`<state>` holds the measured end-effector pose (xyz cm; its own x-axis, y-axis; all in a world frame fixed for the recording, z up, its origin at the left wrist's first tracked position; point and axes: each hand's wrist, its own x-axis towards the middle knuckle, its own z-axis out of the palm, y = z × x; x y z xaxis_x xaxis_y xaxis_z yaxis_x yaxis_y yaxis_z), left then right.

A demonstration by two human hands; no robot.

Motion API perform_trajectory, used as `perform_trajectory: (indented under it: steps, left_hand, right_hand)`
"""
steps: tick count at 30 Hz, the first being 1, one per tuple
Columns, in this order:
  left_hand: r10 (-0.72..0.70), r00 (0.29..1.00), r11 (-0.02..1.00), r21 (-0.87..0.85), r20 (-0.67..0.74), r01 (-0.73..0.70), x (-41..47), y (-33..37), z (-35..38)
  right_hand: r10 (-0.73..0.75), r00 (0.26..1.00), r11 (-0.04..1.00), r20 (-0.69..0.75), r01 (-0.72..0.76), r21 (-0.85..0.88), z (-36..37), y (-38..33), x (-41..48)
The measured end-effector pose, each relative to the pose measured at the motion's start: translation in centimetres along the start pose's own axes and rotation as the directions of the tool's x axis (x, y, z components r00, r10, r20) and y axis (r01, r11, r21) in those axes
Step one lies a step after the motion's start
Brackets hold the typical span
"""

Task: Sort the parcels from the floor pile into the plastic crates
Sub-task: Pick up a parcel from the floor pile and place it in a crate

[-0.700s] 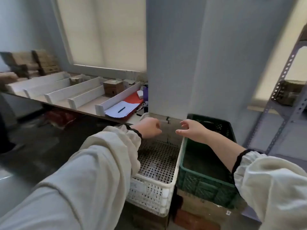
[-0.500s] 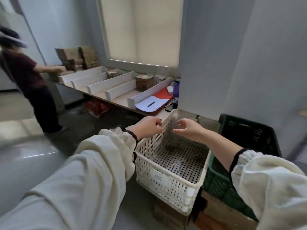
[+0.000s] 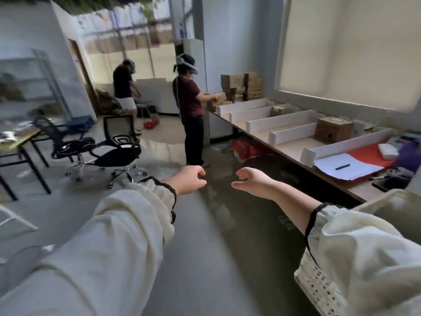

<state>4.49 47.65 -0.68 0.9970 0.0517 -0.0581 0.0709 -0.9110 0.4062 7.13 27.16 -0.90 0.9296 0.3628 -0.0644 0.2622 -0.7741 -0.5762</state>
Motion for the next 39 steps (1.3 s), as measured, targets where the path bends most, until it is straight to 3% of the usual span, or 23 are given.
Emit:
perform_trajectory:
  steps: [6,11,18,22,26,31,34,39]
  left_hand:
    - [-0.236,0.965,0.971,-0.046,-0.114,0.233,-3.9,-12.4,-5.4]
    - [-0.448,0.873,0.894,-0.111,-0.193,0.434,-9.0,-20.7,-7.4]
    - [-0.716,0.631,0.696,-0.237,-0.298,0.678,-18.2,-28.8,-7.8]
    - [-0.848,0.438,0.52,-0.315,-0.297,0.794,-24.2,-31.2,-6.9]
    - [-0.927,0.271,0.354,-0.369,-0.258,0.859,-29.3,-32.3,-4.9]
    - [-0.972,0.112,0.19,-0.416,-0.204,0.889,-33.6,-33.3,-0.9]
    - [-0.984,0.067,0.136,-0.45,-0.167,0.882,-35.1,-34.4,1.6]
    - [-0.995,0.059,0.088,-0.44,-0.079,0.894,-35.3,-36.9,6.1]
  right_hand:
    - [-0.192,0.973,0.981,0.13,0.187,0.045,8.2,-11.2,6.5]
    - [-0.359,0.89,0.932,0.281,0.358,0.056,14.8,-19.0,9.4]
    - [-0.552,0.644,0.813,0.529,0.558,0.167,24.2,-29.3,9.7]
    - [-0.613,0.434,0.703,0.66,0.68,0.206,29.8,-34.3,7.8]
    - [-0.64,0.261,0.592,0.723,0.767,0.248,34.1,-37.2,4.8]
    - [-0.611,0.089,0.542,0.787,0.771,0.334,39.2,-37.7,1.3]
    - [-0.573,0.039,0.562,0.819,0.747,0.357,41.9,-37.5,-0.2]
    - [-0.497,0.021,0.582,0.867,0.75,0.316,46.5,-35.9,-1.3]
